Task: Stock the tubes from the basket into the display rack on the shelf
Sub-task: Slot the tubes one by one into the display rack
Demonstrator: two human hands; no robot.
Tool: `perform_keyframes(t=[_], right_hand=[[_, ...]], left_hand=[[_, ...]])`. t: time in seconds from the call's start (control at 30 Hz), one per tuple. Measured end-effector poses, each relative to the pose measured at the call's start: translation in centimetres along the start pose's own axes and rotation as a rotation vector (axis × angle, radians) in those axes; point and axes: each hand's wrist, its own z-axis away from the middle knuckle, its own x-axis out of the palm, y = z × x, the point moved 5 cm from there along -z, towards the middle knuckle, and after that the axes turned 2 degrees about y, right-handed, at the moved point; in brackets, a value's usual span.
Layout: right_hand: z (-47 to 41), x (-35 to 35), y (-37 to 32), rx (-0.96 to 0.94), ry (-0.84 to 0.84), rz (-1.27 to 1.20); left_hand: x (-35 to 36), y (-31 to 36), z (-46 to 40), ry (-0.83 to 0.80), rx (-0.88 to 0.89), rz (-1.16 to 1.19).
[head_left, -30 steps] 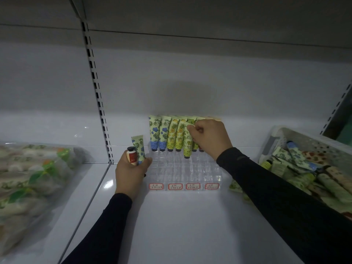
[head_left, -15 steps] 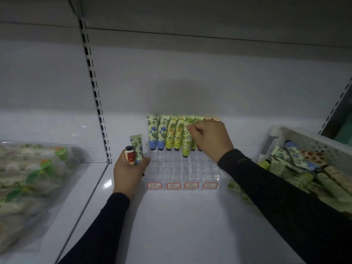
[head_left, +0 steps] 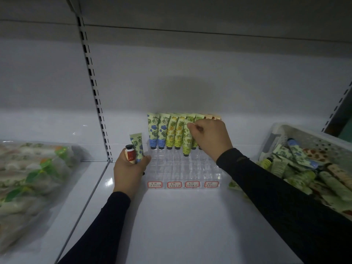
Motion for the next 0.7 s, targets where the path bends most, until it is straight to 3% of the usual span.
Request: perform_keyframes(t=[0.7], right_hand=[[-0.37, -0.08, 0.03, 0.120, -0.047, -0.134]], left_hand=[[-0.06, -0.49, -0.38, -0.006, 0.012, -0.011]])
